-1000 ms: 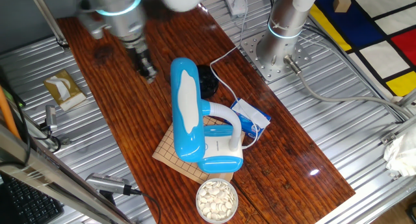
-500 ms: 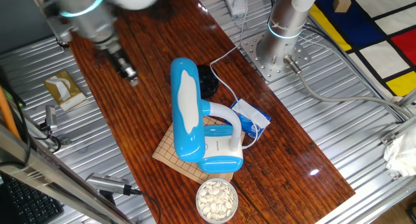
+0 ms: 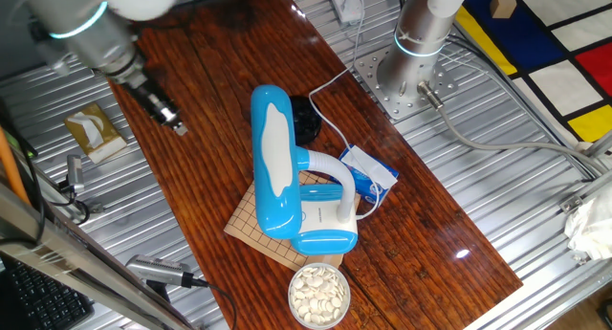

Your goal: Turn on the desk lamp by pressing the button

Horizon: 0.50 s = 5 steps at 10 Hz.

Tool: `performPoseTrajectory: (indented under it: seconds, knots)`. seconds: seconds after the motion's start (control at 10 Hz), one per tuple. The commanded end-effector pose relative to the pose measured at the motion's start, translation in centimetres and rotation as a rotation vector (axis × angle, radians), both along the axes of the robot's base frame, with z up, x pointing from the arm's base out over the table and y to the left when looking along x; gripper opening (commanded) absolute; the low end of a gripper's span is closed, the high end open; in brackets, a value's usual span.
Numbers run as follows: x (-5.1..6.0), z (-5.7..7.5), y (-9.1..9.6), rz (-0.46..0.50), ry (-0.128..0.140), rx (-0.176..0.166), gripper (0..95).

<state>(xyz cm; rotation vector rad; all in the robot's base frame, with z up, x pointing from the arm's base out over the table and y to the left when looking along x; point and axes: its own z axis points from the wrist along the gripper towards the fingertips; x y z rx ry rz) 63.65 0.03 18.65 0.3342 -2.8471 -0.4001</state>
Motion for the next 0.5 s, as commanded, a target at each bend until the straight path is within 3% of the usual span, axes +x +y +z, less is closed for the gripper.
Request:
performPoseTrajectory:
  seconds: [0.1,0.5]
  knots:
    - [1.5,0.4,1.2,-0.046,0.075,0.044,0.0]
    - [0.3,-0.7,4.1,-0.084,0.079,0.031,0.0]
